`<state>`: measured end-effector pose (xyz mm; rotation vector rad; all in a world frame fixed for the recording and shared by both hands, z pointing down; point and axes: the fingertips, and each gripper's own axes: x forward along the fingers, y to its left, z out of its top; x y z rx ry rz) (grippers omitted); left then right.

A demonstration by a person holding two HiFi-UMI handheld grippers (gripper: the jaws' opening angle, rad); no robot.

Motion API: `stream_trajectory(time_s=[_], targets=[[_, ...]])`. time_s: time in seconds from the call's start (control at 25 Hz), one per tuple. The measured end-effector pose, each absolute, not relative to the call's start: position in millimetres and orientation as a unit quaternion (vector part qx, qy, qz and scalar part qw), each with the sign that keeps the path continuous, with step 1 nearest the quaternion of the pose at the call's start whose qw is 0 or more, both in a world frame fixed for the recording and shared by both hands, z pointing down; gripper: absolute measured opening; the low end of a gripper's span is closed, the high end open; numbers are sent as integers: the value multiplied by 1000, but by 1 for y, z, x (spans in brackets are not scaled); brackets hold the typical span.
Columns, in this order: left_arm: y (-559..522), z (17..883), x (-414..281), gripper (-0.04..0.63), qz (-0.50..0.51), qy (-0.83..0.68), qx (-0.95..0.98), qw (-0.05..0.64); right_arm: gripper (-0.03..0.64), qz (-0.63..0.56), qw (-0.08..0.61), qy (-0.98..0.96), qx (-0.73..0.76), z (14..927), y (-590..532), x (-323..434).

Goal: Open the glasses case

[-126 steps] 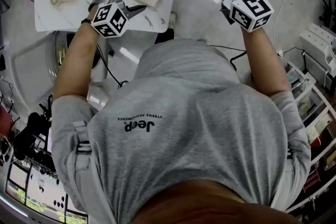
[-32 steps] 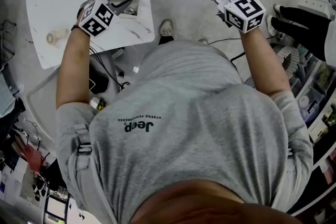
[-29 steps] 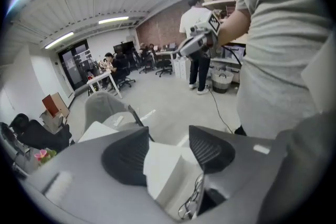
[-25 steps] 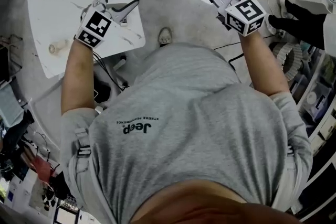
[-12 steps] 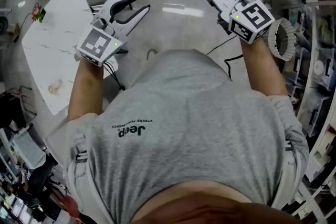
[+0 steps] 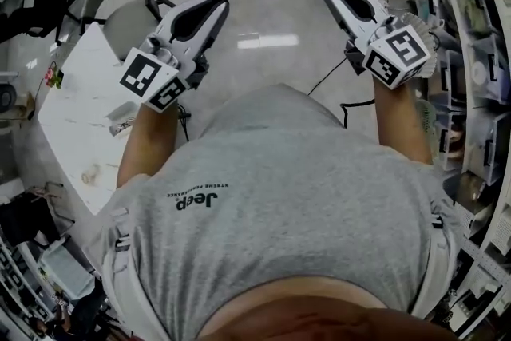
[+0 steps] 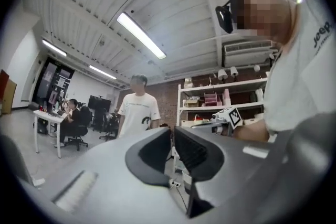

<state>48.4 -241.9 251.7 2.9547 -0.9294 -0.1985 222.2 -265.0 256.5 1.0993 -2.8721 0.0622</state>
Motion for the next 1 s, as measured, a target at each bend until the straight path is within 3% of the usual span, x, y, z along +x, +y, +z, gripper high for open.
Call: stream_trajectory(time_s=[0.08, 0.32, 1.0], targets=[[-244, 249, 55, 57, -75, -306, 948, 37, 3, 24, 32, -927, 373, 255, -262, 243], [-246, 250, 57, 55, -101, -323, 937, 83, 3, 60, 23, -914, 401, 276, -262, 279], [-261, 273, 28, 57, -66, -389, 915, 80, 3, 71, 41, -919, 386, 295, -283, 275]])
